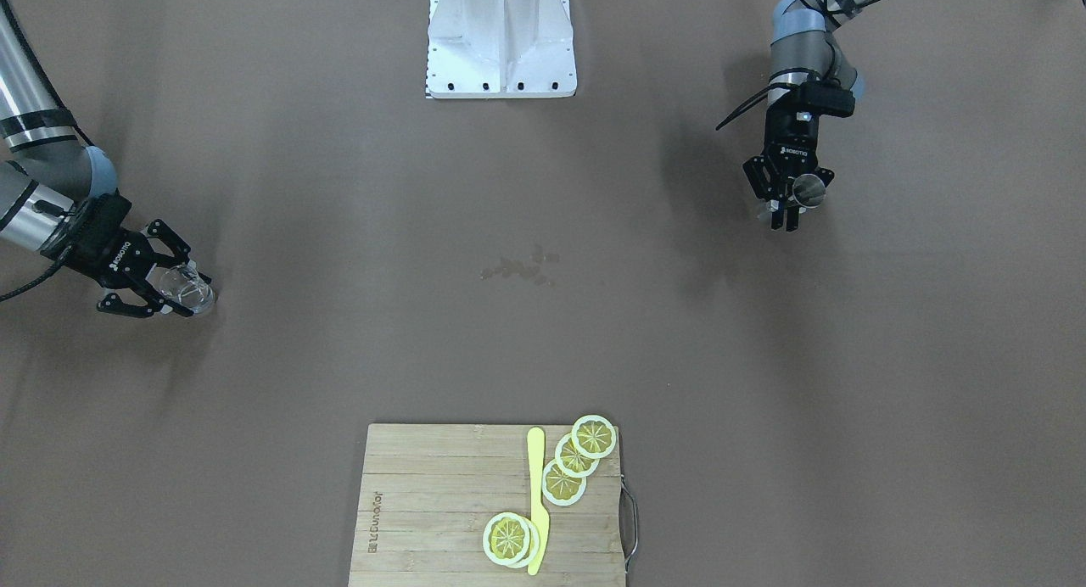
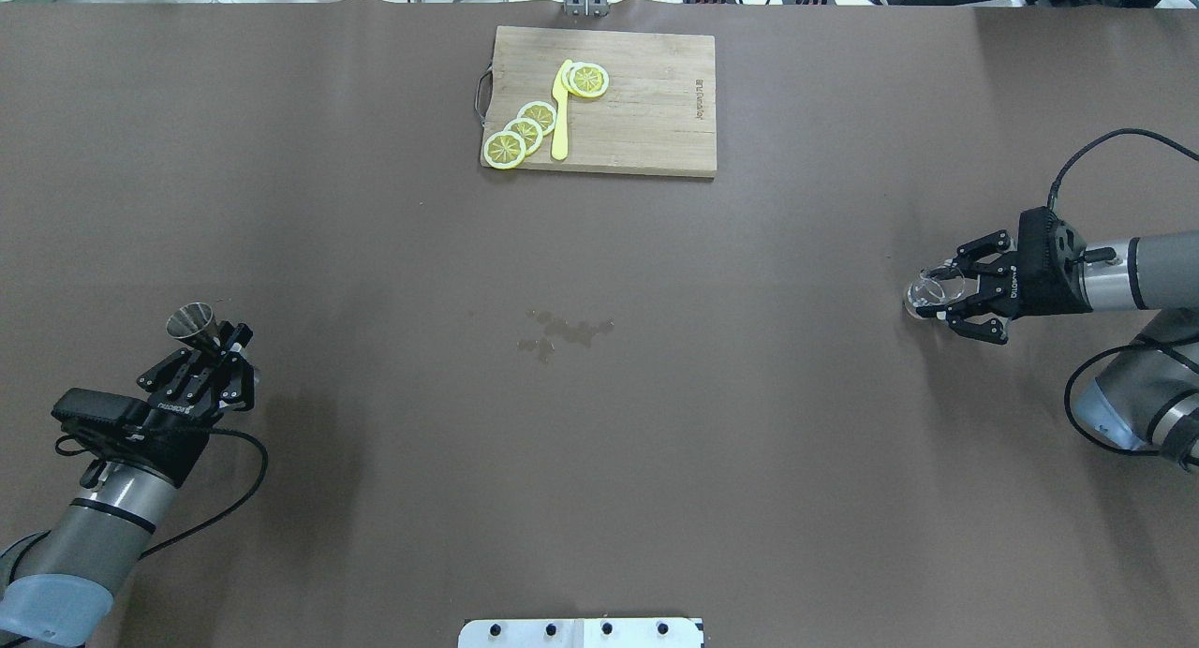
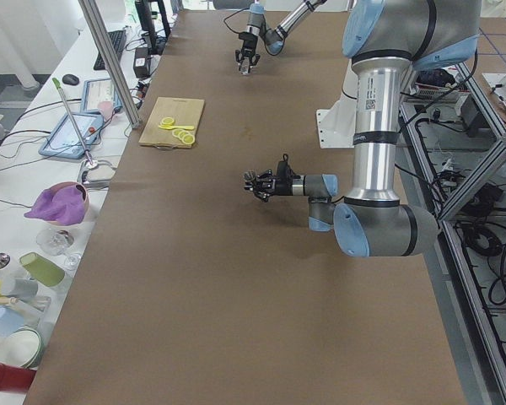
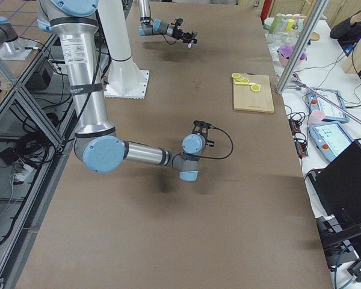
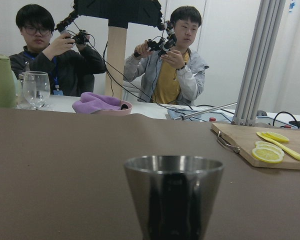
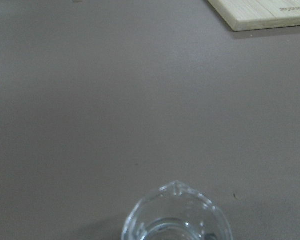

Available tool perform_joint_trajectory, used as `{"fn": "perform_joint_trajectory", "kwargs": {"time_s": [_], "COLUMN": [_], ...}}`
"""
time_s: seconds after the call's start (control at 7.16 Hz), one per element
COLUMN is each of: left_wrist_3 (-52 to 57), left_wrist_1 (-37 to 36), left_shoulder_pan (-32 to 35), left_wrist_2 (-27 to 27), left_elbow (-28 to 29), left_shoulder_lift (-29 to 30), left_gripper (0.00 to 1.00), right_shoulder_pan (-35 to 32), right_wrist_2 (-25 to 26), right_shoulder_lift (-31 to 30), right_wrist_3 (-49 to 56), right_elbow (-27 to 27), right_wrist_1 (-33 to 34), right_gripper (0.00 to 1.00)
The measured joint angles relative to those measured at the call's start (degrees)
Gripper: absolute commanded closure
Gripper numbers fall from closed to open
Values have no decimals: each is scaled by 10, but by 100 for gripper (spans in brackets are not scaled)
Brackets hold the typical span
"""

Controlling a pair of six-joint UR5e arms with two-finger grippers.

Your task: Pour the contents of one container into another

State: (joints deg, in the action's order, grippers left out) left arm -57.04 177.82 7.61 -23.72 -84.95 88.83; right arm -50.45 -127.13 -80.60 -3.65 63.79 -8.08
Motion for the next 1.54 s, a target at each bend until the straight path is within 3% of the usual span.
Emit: {"fn": "perform_joint_trajectory", "kwargs": {"time_s": [0.14, 0.28, 0.42, 0.56, 1.54], "left_wrist_3": [0, -1, -2, -3, -9], "left_wrist_1": [-11, -19, -23, -27, -67], "left_shoulder_pan": [-1, -2, -5, -6, -7], "left_wrist_2": [10, 20, 29, 38, 76], "left_elbow": [1, 3, 7, 12, 33], "left_shoulder_lift": [1, 2, 2, 3, 6], "left_gripper": [100, 100, 100, 100, 100], "right_shoulder_pan": [1, 1, 2, 2, -8], "right_wrist_2": [1, 1, 1, 0, -5], "right_shoulder_lift": [0, 0, 2, 4, 11], "right_wrist_3": [0, 0, -1, -3, -13], "right_elbow": [-1, -2, -1, -1, 7], "right_wrist_1": [-2, -4, -6, -8, -16], "right_gripper": [100, 75, 41, 0, 0]}}
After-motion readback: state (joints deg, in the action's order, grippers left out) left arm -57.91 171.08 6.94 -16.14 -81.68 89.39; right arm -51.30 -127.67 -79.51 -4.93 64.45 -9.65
